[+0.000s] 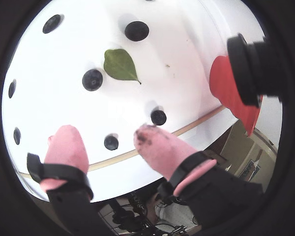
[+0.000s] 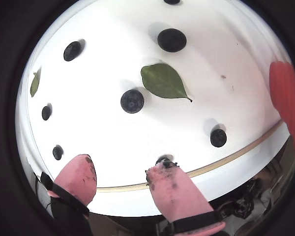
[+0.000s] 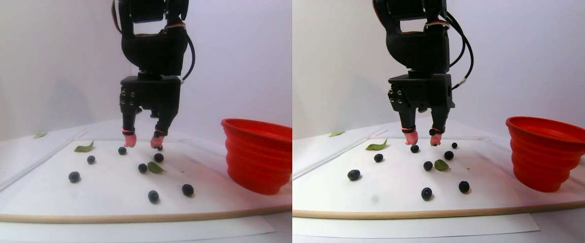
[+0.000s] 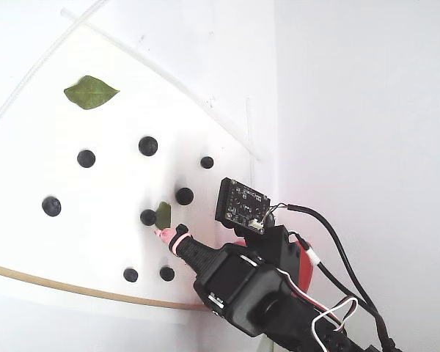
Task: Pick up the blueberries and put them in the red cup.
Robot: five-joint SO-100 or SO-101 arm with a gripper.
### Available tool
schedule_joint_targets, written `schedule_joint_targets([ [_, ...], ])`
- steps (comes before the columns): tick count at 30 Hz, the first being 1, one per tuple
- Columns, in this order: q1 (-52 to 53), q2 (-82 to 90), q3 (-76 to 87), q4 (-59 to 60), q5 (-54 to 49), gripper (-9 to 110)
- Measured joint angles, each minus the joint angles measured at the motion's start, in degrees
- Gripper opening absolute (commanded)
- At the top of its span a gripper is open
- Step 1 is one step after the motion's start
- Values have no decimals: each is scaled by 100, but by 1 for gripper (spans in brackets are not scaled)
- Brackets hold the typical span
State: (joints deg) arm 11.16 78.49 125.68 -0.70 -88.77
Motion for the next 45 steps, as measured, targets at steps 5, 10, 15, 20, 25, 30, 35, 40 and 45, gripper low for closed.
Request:
schedule_joint_targets([
  [5,0,-97,-97,-70,0,21],
  [10,0,-272,-185,-158,-70,21],
  [15,0,-457,-281,-255,-97,21],
  [20,0,-642,-378,-343,-132,21],
  [25,0,-835,-475,-439,-132,21],
  [30,0,-1020,-624,-527,-132,21],
  [35,0,-1213,-721,-624,-132,21],
  [40,0,-1397,-853,-703,-132,20],
  [45,0,-1521,-940,-756,-88,20],
])
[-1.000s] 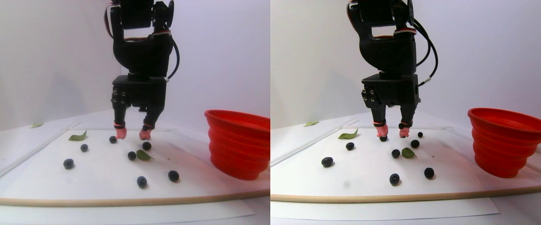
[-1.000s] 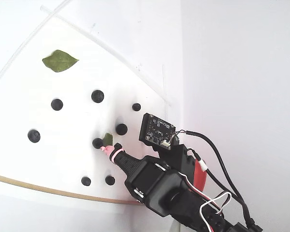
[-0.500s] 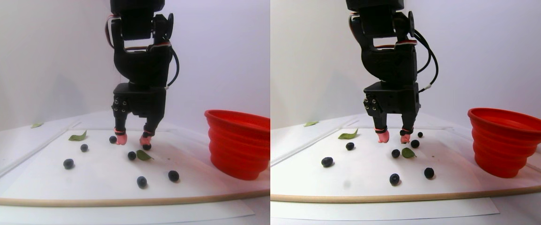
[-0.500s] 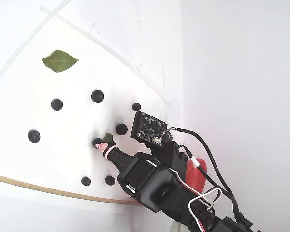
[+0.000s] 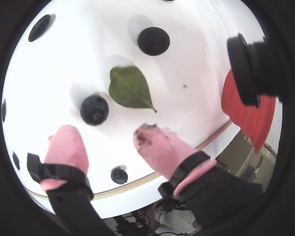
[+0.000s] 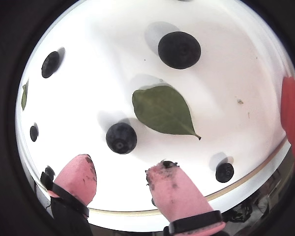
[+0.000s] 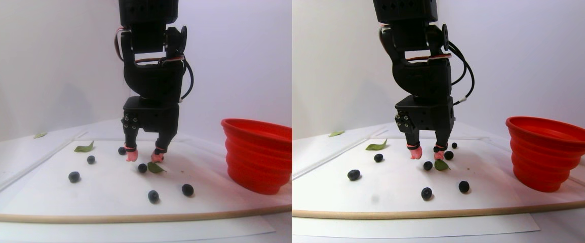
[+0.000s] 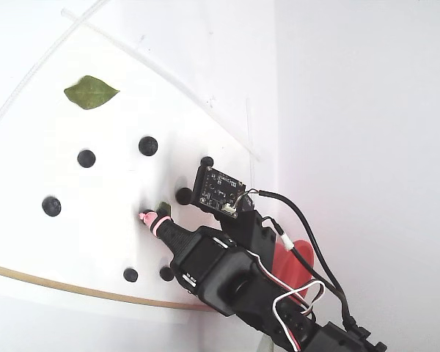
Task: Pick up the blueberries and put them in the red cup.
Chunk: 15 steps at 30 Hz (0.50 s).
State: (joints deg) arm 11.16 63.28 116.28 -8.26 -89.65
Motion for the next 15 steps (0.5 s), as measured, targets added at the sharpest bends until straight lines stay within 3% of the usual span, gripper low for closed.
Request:
schedule_joint_targets([
  [15,0,-369,-299,-158,211,20],
])
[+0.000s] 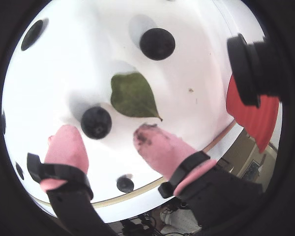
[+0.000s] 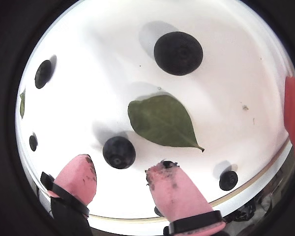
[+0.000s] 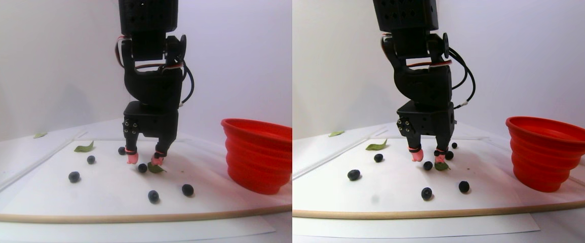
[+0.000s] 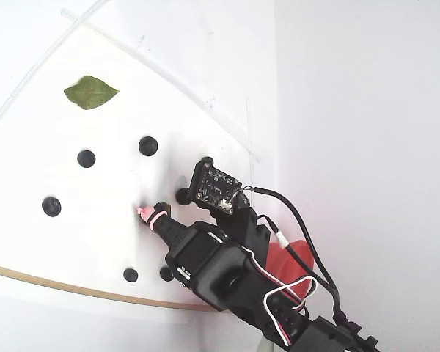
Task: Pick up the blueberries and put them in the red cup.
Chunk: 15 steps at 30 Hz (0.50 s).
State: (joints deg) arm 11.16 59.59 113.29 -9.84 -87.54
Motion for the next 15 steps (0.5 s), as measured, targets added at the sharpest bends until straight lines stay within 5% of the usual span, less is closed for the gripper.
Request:
schedule_joint_targets([
  [15,-53,-308,-202,-246,264,20],
])
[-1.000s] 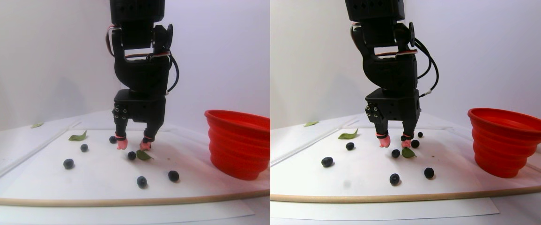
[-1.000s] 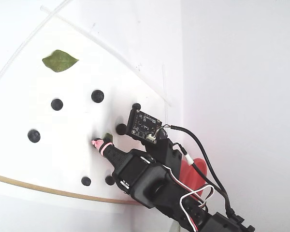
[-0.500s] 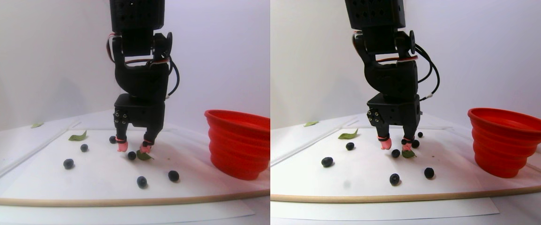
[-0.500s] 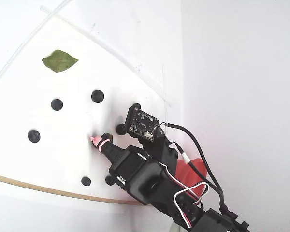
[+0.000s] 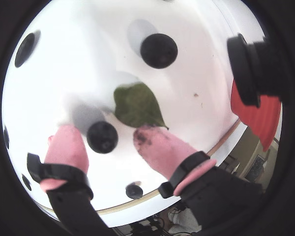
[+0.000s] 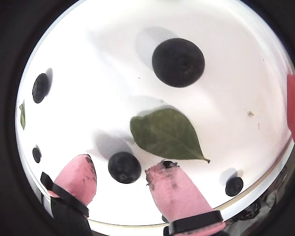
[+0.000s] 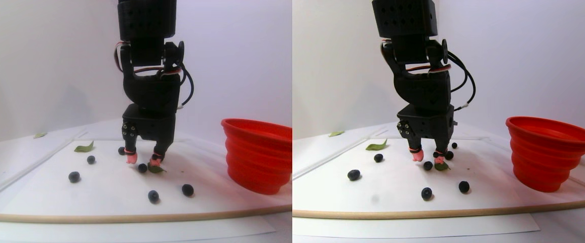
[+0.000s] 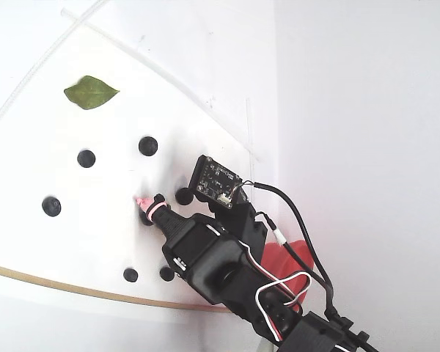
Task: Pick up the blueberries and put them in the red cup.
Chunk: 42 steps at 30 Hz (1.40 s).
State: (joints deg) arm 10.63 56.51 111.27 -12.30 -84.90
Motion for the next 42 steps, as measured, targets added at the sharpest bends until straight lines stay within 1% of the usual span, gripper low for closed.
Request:
schedule_joint_targets([
  [11,-53,-176,-26,-149,211,19],
  [23,-53,-308,-35,-325,220,17],
  [34,-62,-378,-35,-431,343,12],
  [42,-62,-378,-26,-431,343,11],
])
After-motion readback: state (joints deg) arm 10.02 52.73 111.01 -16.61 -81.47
